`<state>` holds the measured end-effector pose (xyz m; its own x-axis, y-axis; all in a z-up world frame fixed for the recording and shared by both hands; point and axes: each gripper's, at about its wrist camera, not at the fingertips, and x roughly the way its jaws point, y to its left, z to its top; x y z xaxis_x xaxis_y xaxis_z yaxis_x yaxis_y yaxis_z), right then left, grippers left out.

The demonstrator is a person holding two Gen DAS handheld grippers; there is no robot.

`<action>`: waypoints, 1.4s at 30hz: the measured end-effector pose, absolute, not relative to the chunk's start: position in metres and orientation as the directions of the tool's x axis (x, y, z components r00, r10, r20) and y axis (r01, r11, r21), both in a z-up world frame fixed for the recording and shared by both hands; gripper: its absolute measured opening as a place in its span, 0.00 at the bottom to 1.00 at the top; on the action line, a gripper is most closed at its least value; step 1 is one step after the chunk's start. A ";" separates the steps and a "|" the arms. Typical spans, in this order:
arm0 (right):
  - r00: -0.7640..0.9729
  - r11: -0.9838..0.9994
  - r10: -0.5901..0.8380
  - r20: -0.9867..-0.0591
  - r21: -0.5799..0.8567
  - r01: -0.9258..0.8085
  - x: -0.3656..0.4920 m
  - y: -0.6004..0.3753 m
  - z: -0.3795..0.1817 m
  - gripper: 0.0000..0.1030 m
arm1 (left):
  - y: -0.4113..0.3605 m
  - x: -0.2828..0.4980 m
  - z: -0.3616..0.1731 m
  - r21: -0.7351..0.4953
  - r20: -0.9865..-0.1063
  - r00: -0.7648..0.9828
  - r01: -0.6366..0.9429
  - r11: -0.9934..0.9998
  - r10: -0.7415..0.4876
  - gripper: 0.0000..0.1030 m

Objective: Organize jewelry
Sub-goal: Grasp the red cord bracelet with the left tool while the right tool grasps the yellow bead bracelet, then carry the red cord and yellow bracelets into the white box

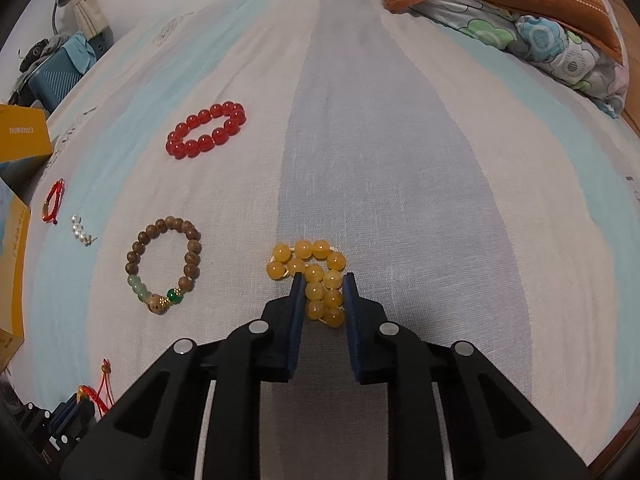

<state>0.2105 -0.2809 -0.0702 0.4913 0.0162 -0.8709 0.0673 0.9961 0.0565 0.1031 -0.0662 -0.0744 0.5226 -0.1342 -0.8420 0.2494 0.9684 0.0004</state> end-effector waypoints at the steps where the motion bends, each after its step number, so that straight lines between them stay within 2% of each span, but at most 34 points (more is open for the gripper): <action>1: 0.495 0.996 0.011 -0.869 0.052 0.069 0.210 -0.281 -0.069 0.09 | -0.066 0.103 -0.074 -0.004 -0.841 0.524 0.248 0.969 -0.137 0.04; 42: 0.620 0.991 0.059 -0.782 0.122 0.060 0.184 -0.284 -0.018 0.09 | -0.055 0.091 -0.035 -0.076 -0.798 0.565 0.254 0.964 -0.211 0.04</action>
